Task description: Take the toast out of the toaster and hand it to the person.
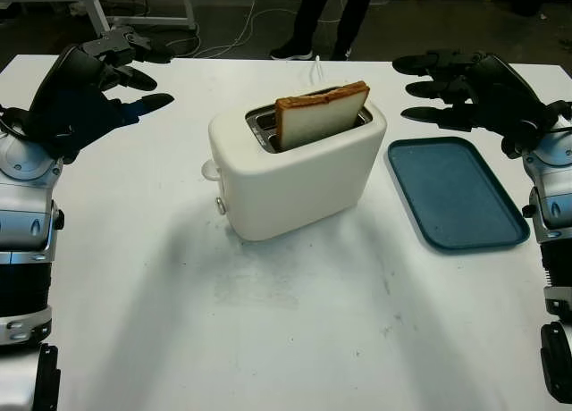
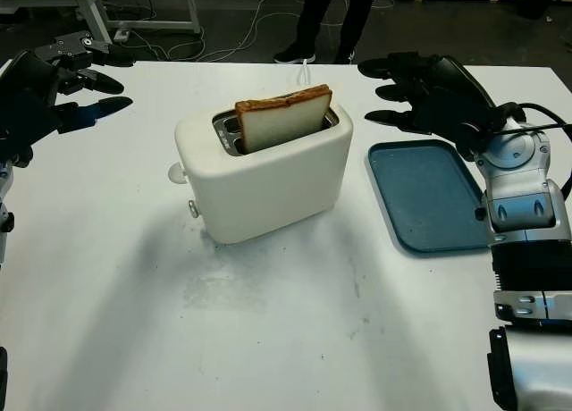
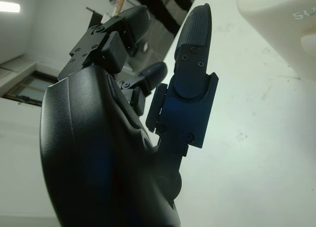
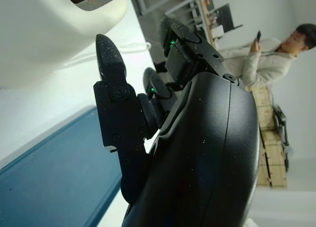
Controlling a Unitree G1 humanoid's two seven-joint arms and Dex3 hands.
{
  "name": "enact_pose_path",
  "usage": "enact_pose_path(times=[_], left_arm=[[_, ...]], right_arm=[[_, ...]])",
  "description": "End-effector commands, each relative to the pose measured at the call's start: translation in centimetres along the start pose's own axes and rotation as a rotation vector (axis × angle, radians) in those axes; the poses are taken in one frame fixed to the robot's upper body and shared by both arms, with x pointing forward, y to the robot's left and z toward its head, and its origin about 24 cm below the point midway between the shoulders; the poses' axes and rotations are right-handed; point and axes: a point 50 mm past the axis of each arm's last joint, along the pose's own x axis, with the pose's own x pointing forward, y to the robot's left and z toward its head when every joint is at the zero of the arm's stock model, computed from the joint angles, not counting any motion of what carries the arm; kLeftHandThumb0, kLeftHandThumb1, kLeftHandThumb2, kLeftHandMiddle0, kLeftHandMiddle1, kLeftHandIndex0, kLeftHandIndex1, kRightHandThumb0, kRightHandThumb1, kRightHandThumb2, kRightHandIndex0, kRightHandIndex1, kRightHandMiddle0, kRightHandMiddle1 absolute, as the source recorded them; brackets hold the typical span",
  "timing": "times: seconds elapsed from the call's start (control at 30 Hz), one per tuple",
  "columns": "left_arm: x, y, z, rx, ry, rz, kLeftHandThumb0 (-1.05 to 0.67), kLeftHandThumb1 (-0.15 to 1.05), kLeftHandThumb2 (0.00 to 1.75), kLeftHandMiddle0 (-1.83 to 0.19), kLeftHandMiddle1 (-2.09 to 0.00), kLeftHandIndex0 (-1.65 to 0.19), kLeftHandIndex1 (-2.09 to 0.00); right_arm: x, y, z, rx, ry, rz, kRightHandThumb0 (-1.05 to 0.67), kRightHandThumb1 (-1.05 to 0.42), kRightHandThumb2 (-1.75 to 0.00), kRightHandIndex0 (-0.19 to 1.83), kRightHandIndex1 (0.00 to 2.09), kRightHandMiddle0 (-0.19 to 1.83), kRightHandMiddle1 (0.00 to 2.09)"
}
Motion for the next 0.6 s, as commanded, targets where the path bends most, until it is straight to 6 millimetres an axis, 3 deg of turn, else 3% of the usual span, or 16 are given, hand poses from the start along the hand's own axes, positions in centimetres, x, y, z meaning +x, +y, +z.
enact_pose_path(times=[0.0, 0.13, 0.4, 0.57], left_arm=[[-0.1, 0.1, 0.2, 0.017, -0.012, -0.003, -0.58, 0.92, 0.14, -0.36, -0.93, -0.42, -0.63], [-0.1, 0.1, 0.2, 0.021, -0.008, -0.002, -0.58, 0.92, 0.15, -0.36, -0.92, -0.42, -0.63], [-0.1, 0.0, 0.1, 0.022, -0.011, -0.002, -0.58, 0.92, 0.16, -0.36, -0.93, -0.42, -0.63], [-0.1, 0.0, 0.0, 0.020, -0.005, -0.004, -0.58, 0.92, 0.15, -0.35, -0.92, -0.42, -0.62]], right_arm=[[0.1, -0.7, 1.0, -0.001, -0.051, -0.032, -0.38, -0.91, -0.01, 0.64, 0.02, 0.59, 0.00], [0.1, -2.0, 2.4, 0.018, -0.136, -0.096, -0.32, -0.88, -0.01, 0.67, 0.03, 0.61, 0.01], [-0.1, -4.1, 7.3, 0.117, -0.379, -0.173, -0.36, -0.77, 0.00, 0.70, 0.05, 0.65, 0.03], [0.1, -4.1, 11.3, 0.104, -0.532, -0.122, -0.41, -0.57, 0.00, 0.74, 0.10, 0.69, 0.06]])
